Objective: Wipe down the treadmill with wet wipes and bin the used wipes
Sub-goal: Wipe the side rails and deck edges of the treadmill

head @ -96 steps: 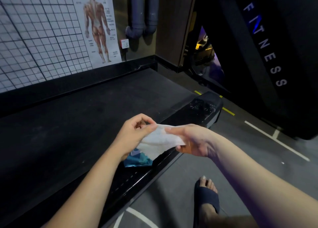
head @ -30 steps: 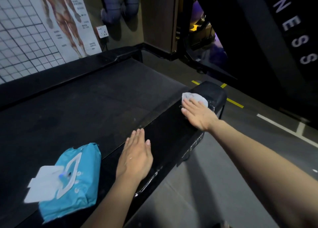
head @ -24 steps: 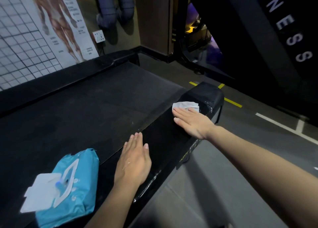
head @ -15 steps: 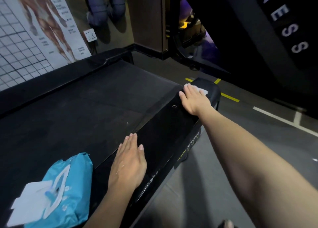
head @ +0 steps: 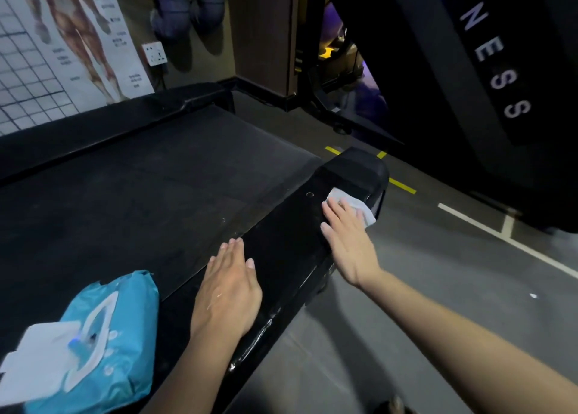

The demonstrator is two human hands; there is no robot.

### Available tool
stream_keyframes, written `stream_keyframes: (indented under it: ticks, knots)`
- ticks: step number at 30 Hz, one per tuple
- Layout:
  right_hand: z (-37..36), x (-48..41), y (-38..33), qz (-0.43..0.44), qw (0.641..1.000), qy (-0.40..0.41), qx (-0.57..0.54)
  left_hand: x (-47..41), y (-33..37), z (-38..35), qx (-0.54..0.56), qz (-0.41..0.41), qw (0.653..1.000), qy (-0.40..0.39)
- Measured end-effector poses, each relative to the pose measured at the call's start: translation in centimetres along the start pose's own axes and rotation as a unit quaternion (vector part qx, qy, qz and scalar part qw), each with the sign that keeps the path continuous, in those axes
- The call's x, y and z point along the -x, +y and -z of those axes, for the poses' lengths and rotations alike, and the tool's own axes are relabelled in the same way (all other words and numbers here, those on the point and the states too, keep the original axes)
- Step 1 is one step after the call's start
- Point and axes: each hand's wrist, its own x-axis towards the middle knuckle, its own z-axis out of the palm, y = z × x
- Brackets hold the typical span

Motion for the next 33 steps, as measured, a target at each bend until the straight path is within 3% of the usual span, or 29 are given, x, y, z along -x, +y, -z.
stream_keyframes:
  ticks: [2, 4, 10, 15, 18, 20, 21, 23, 27, 33]
  knots:
    - [1.5, -0.9, 1.6, 0.071, 0.996, -0.045, 0.025, 0.0, 0.0, -0.1, -0.004, 0.000, 1.000, 0.000]
    - [3.0, -3.8, 3.0, 0.088, 0.992, -0.074, 0.055, -0.1, -0.1, 0.0, -0.009, 0.001, 1.000, 0.002]
    - [4.3, -11.7, 5.8, -0.099, 0.981, -0.077, 0.148, 0.0, 0.2, 0.3, -0.015, 0.001, 1.000, 0.004]
    - [2.3, -10.4, 4.2, -0.188, 0.960, -0.036, 0.205, 0.0, 0.2, 0.3, -0.011, 0.002, 1.000, 0.011]
    - [1.3, -5.5, 0.8, -0.062, 0.970, -0.035, 0.234, 0.1, 0.1, 0.2, -0.008, 0.000, 1.000, 0.009]
    - [1.3, -3.1, -1.5, 0.072, 0.986, -0.063, 0.134, -0.1, 0.1, 0.1, -0.007, 0.001, 1.000, 0.009]
    - [1.8, -2.6, -2.7, 0.100, 0.987, -0.107, 0.071, -0.2, 0.1, 0.1, -0.007, 0.003, 1.000, 0.009]
    - [2.3, -3.3, -4.1, 0.127, 0.973, -0.186, 0.060, -0.2, 0.2, 0.0, -0.009, 0.006, 1.000, 0.010]
    - [1.1, -8.3, -4.6, 0.101, 0.957, -0.257, 0.093, -0.1, 0.3, 0.2, -0.011, 0.009, 1.000, 0.012]
    - [0.0, -14.5, -1.8, -0.041, 0.951, -0.180, 0.250, 0.4, 0.5, 0.7, -0.006, 0.011, 1.000, 0.025]
